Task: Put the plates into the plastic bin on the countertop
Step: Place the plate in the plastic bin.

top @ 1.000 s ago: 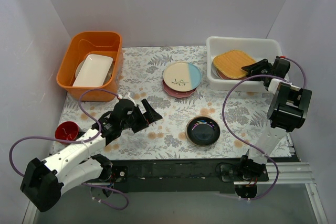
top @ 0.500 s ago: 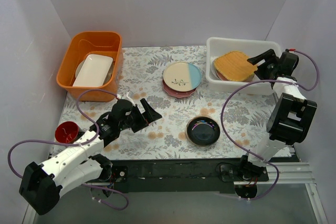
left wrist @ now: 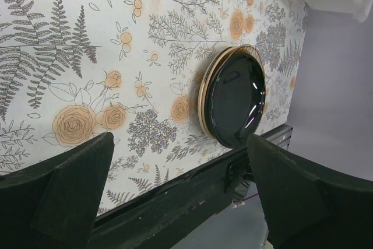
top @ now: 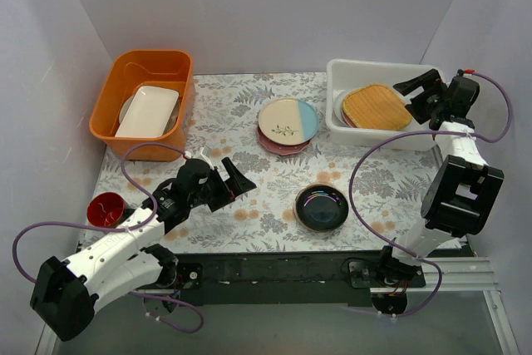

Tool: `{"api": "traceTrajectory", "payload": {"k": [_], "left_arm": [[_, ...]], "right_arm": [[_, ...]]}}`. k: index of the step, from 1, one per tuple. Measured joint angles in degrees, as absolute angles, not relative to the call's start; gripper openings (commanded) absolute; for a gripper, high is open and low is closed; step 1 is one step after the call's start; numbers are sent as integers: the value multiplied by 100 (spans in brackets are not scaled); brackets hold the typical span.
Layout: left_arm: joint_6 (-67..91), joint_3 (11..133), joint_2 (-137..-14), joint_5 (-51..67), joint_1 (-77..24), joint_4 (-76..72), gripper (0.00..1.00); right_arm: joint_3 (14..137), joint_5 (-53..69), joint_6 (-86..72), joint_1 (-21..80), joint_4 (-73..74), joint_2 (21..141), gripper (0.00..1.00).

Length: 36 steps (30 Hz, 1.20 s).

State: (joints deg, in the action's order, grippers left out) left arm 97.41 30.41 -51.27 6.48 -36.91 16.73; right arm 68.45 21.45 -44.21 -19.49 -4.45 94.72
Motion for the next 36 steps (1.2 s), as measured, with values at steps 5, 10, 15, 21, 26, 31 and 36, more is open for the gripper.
{"api": "traceTrajectory", "payload": {"k": [5, 10, 15, 21, 26, 31, 36], "left_arm": [[9738, 3041, -5164, 648, -3691, 1671, 98], [9730, 3063, -5339, 642, -3691, 1680, 98], [9732, 3284, -5640, 537, -3691, 1734, 98], [9708, 3953, -6589, 528, -3691, 1719, 98], [9679, 4447, -7328, 652, -3686, 1516, 98], [9642, 5186, -8235, 768, -3662, 1302, 98], [9712, 5765, -9085, 917, -3577, 978, 98]], "right_arm": [[6823, 2311, -4482, -1907, -462, 9253, 94], [6825, 2436, -4423, -1680, -416, 9065, 93], [6825, 2596, -4217, -1278, -174, 8982, 93], [6486, 2849, -3870, -956, 104, 8423, 93], [5935, 3072, -3629, -963, 248, 7815, 92], [5402, 3240, -3422, -891, 416, 7491, 91], [4790, 3367, -3312, -735, 506, 7122, 91]]}}
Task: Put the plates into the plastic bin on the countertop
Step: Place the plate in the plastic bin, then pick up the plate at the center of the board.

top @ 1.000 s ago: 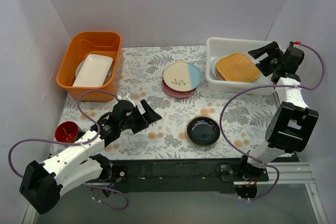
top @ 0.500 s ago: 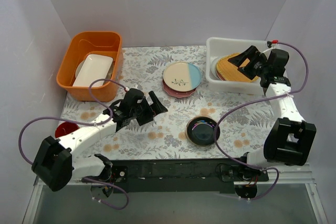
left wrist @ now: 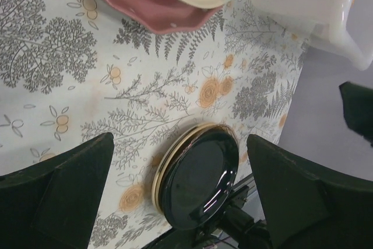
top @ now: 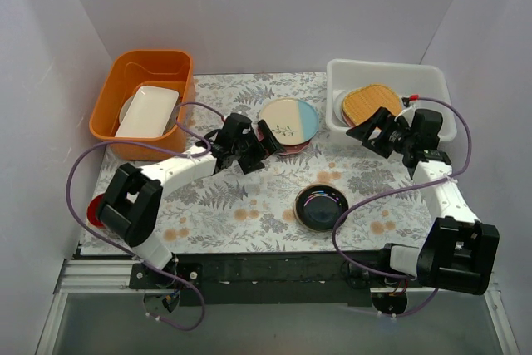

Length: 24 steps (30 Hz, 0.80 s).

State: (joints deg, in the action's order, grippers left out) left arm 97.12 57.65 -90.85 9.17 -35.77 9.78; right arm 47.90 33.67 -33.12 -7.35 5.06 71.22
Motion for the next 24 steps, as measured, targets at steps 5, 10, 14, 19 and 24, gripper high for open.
{"api": "traceTrajectory", "payload": {"k": [5, 10, 14, 19, 24], "left_arm": [[9870, 6121, -9795, 1118, -3380, 727, 97], [9929, 6545, -10381, 1214, -3201, 635, 96], [9931, 6904, -10663, 1286, -3076, 589, 93], [9926, 7223, -10864, 1293, -2980, 519, 90], [9926, 7572, -11179, 1293, -2963, 480, 87]], "right_arm": [[4204, 3446, -3260, -580, 528, 6781, 91], [3667, 3494, -3258, -554, 558, 6429, 90], [3352, 3511, -3256, -550, 591, 6217, 90], [3234, 3535, -3242, -550, 607, 6184, 90], [3234, 3540, -3229, -550, 593, 6187, 90]]}}
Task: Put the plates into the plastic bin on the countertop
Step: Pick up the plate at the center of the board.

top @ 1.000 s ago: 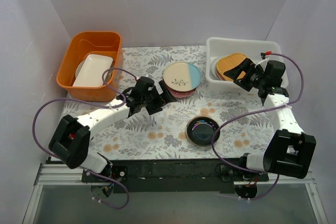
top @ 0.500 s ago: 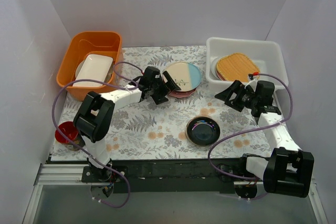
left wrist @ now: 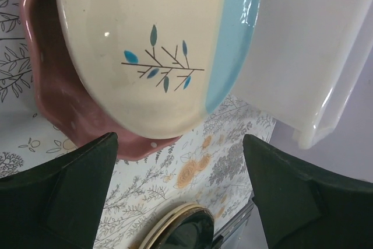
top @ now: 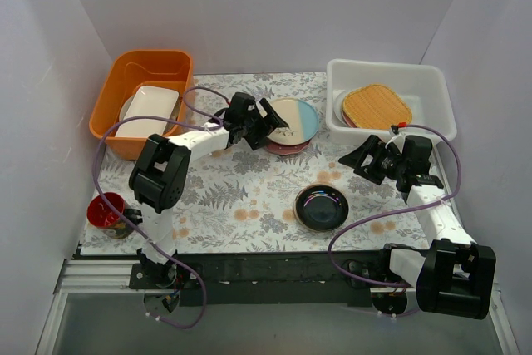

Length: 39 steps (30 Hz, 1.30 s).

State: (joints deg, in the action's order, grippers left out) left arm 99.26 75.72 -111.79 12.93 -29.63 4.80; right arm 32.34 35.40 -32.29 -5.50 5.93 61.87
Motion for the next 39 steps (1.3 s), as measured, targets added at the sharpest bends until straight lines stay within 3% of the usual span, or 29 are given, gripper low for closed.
{"api": "traceTrajectory", "payload": {"k": [10, 23, 31, 32, 35, 39], "left_arm": [[9957, 7596, -11537, 1243, -2963, 375, 85], [10525, 7343, -11830, 1002, -2965, -635, 71], [10912, 7002, -11983, 825, -2974, -1282, 35], [10995, 6923, -11983, 821, -2974, -1400, 23], [11203, 6692, -11990, 799, -2971, -1688, 5], [11559, 6617, -11990, 808, -2934, -2110, 0]], "right_arm": [[3234, 3542, -3229, -550, 587, 6187, 90], [3205, 3592, -3238, -550, 558, 6187, 89], [3201, 3623, -3275, -550, 537, 6189, 89], [3201, 3623, -3277, -550, 528, 6193, 89], [3201, 3623, -3280, -550, 489, 6202, 89], [3199, 3623, -3277, -550, 458, 6202, 89]]}}
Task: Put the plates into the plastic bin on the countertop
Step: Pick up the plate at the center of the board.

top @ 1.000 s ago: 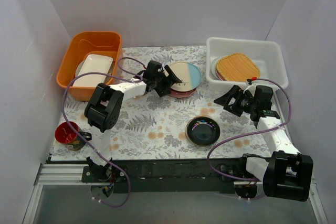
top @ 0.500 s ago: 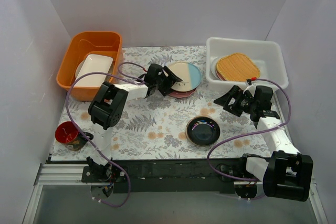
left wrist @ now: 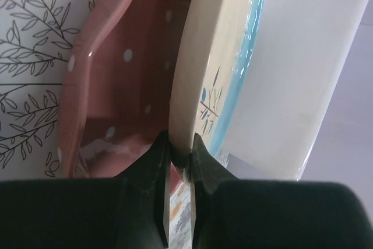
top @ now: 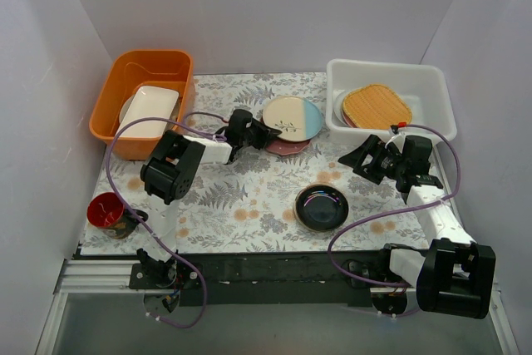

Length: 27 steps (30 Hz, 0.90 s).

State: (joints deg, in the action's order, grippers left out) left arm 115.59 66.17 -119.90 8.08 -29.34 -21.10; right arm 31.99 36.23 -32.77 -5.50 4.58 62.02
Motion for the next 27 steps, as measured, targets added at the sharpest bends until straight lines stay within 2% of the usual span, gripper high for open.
{"api": "traceTrajectory", "payload": {"k": [17, 27], "left_arm": [[11375, 6475, -11518, 591, -2969, -1684, 0], [11091, 6429, -11399, 926, -2681, -1614, 0]], "right_arm": [[3009, 3627, -3280, -550, 412, 6198, 89], [3009, 3662, -3293, -550, 405, 6198, 92]]}}
